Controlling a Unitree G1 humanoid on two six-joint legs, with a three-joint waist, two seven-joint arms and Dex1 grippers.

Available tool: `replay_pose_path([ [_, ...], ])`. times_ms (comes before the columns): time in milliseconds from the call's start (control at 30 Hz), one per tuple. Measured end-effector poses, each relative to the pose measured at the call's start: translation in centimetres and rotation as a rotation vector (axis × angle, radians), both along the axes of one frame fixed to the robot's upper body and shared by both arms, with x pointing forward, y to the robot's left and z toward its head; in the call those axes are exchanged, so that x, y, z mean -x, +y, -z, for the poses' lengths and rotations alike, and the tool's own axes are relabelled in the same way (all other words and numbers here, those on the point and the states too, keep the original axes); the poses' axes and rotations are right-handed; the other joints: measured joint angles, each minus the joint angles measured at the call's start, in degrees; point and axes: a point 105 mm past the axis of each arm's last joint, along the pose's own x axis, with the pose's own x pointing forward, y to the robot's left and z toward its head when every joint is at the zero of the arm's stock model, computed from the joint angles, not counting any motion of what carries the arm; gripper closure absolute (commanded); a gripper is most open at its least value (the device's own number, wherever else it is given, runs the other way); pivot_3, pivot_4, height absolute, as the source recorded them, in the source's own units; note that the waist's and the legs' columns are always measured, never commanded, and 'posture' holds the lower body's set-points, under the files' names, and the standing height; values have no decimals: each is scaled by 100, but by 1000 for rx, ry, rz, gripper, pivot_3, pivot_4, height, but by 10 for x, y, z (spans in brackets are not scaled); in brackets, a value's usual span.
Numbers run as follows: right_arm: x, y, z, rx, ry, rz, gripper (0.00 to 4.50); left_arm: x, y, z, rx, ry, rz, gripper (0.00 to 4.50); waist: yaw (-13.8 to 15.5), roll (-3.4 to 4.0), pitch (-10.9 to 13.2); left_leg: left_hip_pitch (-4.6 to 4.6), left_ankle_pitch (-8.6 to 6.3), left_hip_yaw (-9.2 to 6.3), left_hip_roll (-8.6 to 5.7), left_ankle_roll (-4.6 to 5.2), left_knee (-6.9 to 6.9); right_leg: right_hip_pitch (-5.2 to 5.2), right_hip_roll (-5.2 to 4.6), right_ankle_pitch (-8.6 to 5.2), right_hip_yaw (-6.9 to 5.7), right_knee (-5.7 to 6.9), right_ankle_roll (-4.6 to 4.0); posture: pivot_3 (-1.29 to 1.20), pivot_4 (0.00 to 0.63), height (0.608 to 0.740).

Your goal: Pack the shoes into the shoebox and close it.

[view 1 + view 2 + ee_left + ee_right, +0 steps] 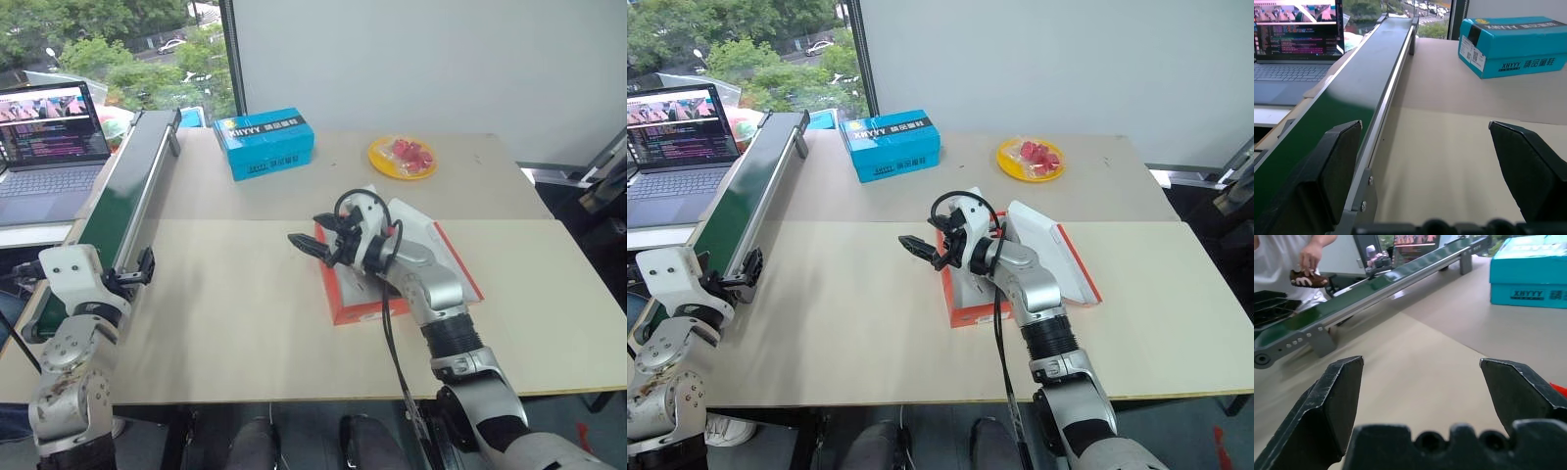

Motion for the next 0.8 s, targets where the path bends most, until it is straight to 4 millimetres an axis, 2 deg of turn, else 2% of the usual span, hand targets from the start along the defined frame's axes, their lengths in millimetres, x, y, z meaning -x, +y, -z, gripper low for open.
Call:
replay_pose_path([
  [367,-13,-19,8,1,-5,91,0,-1,-4,-3,-13,-20,34,38,-4,0,0,0,0,5,0,0,0,0,2,0,0,0,0,0,150,740],
  [633,-18,-19,3,-3,-35,103,0,-1,-5,-7,-27,-40,42,38,-11,0,0,1,0,6,1,0,0,0,3,0,1,0,0,0,150,740],
  [800,-19,-20,7,9,-28,109,0,-2,-6,-8,-44,-46,42,38,-10,0,0,1,0,6,1,0,0,0,2,0,1,2,0,0,150,740],
])
